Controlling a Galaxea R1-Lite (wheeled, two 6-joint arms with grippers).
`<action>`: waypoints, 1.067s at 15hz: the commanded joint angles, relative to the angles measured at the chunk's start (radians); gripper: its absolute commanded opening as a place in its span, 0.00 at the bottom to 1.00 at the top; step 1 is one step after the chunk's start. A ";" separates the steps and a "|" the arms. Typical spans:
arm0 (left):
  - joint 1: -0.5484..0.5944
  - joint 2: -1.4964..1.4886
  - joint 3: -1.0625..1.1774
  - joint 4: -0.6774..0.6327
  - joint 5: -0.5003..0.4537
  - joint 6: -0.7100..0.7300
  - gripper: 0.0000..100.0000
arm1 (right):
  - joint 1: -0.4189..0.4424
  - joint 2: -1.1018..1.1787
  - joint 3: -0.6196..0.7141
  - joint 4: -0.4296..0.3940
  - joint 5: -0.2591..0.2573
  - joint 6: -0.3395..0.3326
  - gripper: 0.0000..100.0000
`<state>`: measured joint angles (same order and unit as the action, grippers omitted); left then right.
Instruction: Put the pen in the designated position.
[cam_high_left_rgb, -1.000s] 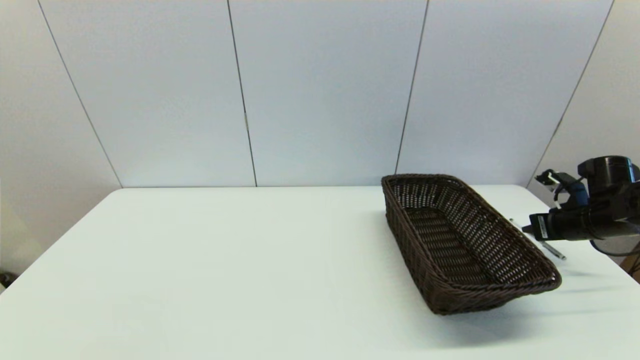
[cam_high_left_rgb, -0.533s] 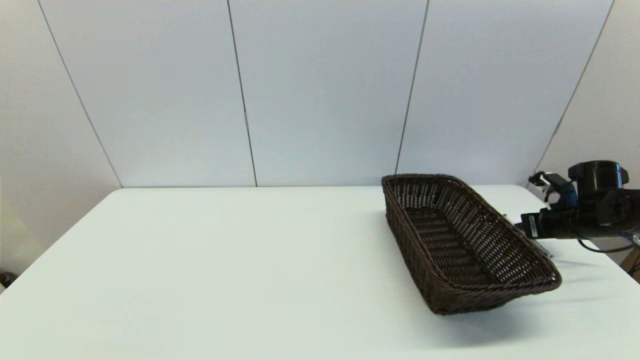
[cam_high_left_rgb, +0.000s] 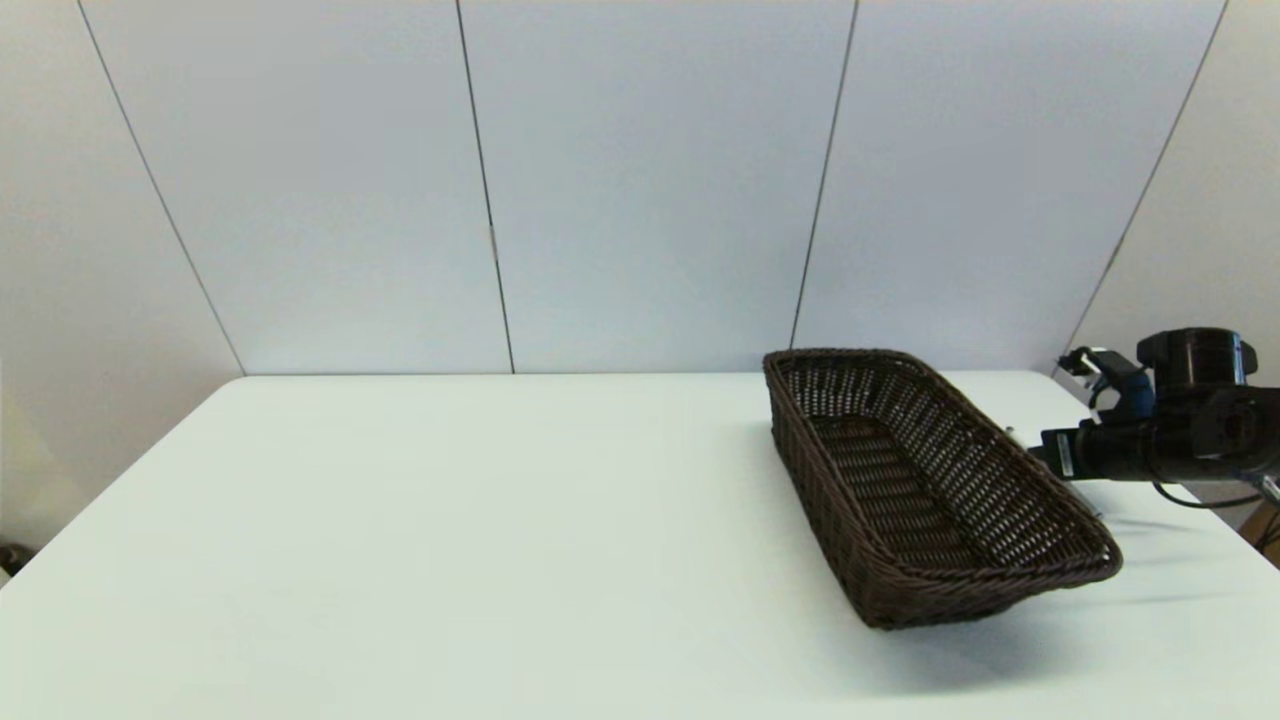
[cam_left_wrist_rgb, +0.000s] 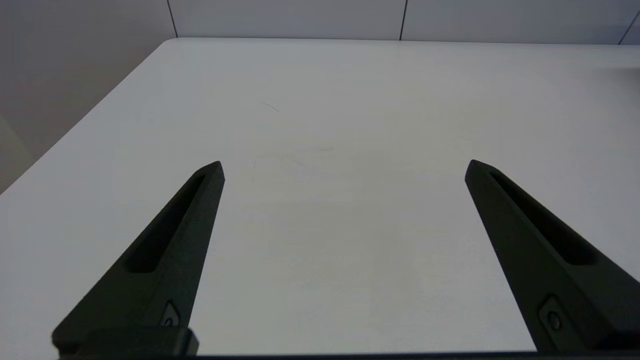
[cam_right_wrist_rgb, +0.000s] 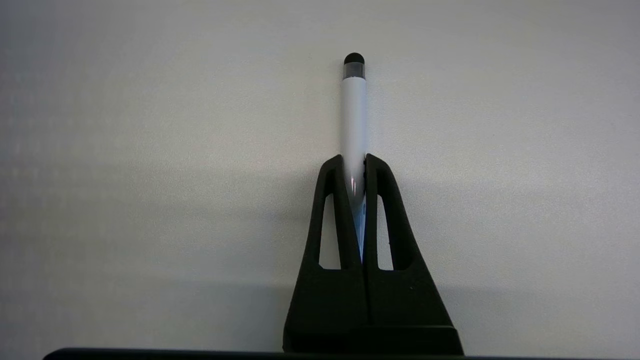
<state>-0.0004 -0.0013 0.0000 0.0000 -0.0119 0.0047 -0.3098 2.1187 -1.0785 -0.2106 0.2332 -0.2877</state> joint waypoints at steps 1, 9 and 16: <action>0.000 0.000 0.000 0.000 0.000 0.000 1.00 | 0.003 0.003 0.008 0.004 0.000 -0.001 1.00; 0.000 0.000 0.000 0.000 0.000 0.000 1.00 | 0.001 -0.089 -0.031 0.016 0.017 0.004 1.00; -0.001 0.000 0.000 0.000 0.000 0.000 1.00 | 0.003 -0.319 -0.046 0.016 0.135 -0.005 1.00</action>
<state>0.0000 -0.0013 0.0000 0.0000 -0.0123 0.0043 -0.3094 1.9128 -1.1236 -0.1913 0.3168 -0.2862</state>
